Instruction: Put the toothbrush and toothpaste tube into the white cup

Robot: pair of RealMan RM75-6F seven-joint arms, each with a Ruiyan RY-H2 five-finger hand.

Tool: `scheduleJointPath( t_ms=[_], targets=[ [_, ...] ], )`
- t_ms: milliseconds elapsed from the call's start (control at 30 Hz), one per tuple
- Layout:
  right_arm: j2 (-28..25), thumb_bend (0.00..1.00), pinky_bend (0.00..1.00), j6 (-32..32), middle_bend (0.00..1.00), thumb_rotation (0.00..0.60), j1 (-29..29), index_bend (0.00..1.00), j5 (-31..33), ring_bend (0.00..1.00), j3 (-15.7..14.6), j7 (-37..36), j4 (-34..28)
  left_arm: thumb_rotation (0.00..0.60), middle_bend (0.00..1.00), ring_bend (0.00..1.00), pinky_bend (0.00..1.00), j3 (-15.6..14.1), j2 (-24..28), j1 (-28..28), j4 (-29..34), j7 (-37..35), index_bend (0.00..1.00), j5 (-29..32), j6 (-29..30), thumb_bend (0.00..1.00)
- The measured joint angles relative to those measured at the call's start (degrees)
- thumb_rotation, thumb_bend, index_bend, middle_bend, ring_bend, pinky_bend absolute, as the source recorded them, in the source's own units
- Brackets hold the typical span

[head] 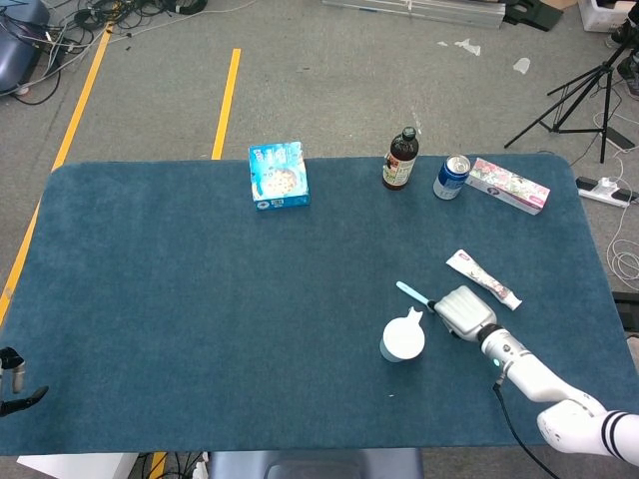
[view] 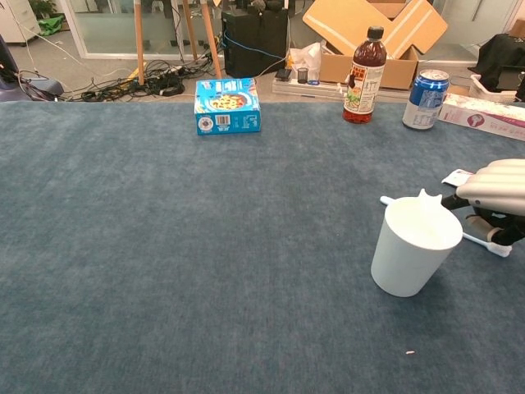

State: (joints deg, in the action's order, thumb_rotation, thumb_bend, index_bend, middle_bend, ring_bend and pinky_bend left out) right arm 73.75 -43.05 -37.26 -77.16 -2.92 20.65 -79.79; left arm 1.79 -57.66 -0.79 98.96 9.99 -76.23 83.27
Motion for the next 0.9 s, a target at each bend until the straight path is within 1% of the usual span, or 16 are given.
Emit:
scheduleJointPath(
  t_ms=[333,567,633,733,800,900],
  targets=[
    [0.82,0.70,1.00,0.71,1.00,0.600,-0.34,0.35,2.63,1.00,1.16,0.17,2.76,0.600,0.54,0.43,0.39,-0.05,0.06,0.04,0.04,-0.05,0.82,-0.10,0.05,0.00],
    [2.11,0.70,1.00,1.12,1.00,0.600,-0.82,0.35,6.75,1.00,2.89,1.34,5.80,0.600,0.54,0.43,0.39,-0.02,0.05,0.00,0.03,-0.04,0.82,0.02,-0.05,0.00],
    [2.28,0.70,1.00,1.39,1.00,0.600,-0.92,0.35,7.62,1.00,3.22,1.47,6.08,0.600,0.54,0.43,0.39,-0.01,0.09,0.00,0.04,-0.19,0.82,0.03,-0.08,0.00],
    [1.56,0.70,1.00,1.16,1.00,0.600,-0.79,0.35,7.31,1.00,3.21,0.94,5.11,0.600,0.54,0.43,0.39,-0.02,0.15,-0.02,0.00,-0.32,0.82,0.04,-0.17,0.00],
    [0.55,0.66,1.00,0.29,1.00,0.600,-0.51,0.35,6.34,1.00,3.12,0.19,3.69,0.600,0.54,0.43,0.39,-0.05,0.13,-0.03,0.03,-0.26,0.82,-0.01,-0.20,0.00],
    [-1.18,0.54,1.00,-1.65,1.00,0.600,0.03,0.35,4.09,1.00,3.01,-1.46,1.20,0.600,0.54,0.43,0.39,-0.11,0.08,-0.04,0.11,-0.05,0.82,-0.15,-0.16,0.00]
  ],
)
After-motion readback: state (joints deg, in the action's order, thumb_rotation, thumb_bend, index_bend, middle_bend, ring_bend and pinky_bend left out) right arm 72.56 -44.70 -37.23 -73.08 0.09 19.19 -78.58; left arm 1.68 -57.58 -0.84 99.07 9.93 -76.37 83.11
